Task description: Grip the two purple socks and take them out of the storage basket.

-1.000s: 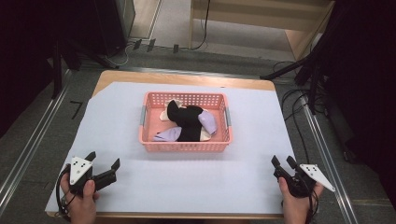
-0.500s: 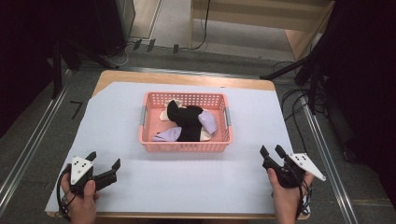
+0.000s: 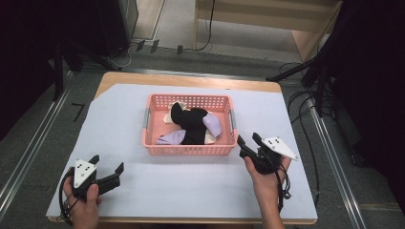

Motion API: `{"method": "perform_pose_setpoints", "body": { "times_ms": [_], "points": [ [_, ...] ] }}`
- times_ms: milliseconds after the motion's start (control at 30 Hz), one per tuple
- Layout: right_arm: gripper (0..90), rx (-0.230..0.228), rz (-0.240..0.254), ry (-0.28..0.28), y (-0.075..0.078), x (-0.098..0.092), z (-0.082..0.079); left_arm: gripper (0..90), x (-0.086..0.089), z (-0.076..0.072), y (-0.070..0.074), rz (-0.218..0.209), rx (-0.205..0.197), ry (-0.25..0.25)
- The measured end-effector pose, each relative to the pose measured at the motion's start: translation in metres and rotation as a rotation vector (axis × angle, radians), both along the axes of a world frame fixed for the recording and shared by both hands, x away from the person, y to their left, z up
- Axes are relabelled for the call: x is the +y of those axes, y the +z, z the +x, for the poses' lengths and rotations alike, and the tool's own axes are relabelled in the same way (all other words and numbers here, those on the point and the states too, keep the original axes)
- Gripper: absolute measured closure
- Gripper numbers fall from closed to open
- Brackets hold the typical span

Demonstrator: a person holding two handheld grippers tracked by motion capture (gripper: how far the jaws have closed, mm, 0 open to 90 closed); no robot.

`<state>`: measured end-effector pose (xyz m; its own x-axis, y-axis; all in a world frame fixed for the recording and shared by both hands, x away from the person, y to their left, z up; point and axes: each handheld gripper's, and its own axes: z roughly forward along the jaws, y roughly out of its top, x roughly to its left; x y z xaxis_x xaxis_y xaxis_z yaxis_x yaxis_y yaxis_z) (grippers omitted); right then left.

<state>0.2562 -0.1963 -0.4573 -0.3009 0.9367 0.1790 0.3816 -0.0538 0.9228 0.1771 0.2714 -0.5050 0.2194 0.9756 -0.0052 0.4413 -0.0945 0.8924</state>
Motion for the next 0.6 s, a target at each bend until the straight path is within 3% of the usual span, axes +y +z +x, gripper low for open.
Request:
{"method": "perform_pose_setpoints", "body": {
  "times_ms": [100,267,600],
  "points": [
    [41.1,0.01,0.007,0.015,0.005,0.01,0.008,13.7,0.0,0.0,0.0,0.001,0.002,0.002],
    [42.5,0.039,-0.025,0.072,0.012,0.033,0.025,13.8,0.0,0.001,0.0,0.0,0.003,0.001],
    [44.5,0.084,-0.04,0.095,0.014,0.057,0.049,13.7,0.0,0.001,0.0,0.003,0.008,-0.002]
  ]
}}
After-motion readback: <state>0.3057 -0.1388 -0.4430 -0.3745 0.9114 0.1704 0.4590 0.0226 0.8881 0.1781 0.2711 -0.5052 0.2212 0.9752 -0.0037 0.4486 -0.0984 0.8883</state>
